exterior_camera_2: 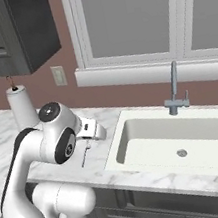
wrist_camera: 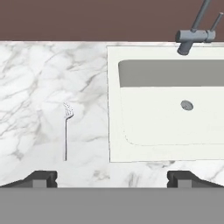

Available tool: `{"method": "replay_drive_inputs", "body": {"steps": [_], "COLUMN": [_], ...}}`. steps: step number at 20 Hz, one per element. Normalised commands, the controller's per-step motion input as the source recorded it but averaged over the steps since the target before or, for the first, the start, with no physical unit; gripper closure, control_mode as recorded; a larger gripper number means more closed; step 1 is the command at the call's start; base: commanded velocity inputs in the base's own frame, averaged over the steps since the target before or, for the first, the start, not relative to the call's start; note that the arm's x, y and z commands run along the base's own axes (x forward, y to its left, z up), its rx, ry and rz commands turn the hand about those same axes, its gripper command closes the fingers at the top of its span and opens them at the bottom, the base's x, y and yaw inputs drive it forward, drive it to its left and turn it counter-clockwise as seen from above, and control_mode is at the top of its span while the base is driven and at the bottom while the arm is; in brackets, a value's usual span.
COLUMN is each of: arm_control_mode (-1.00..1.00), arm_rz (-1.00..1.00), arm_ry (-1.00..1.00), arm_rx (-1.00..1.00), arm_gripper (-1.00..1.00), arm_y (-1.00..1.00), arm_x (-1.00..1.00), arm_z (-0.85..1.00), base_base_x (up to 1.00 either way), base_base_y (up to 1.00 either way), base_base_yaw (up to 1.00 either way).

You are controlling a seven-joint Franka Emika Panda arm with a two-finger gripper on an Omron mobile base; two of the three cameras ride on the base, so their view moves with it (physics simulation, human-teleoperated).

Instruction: Organize the utensils by type. Pick up the wooden spoons from the counter and place them in the open cabinet. Then pick up the metallic utensils from the counter and place them in the open drawer.

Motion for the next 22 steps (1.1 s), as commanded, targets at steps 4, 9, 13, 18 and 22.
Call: {"method": "replay_drive_inputs", "body": {"steps": [4, 9, 13, 18, 22], "arm_control_mode": [1.0, 1.0, 1.0, 1.0, -1.0], "arm_rz": [0.0, 0.0, 0.0, 0.0, 0.02], "arm_ry": [0.0, 0.0, 0.0, 0.0, 0.0], "arm_rx": [0.0, 0.0, 0.0, 0.0, 0.01], "arm_gripper": [-1.0, -1.0, -1.0, -1.0, -1.0], "arm_y": [0.0, 0.0, 0.0, 0.0, 0.0], "arm_x": [0.0, 0.0, 0.0, 0.0, 0.21], "arm_z": [0.0, 0.0, 0.0, 0.0, -0.05], "base_base_x": [0.02, 0.0, 0.0, 0.0, 0.02], "base_base_y": [0.0, 0.0, 0.0, 0.0, 0.0], "base_base_yaw": [-0.02, 0.0, 0.0, 0.0, 0.0]}}
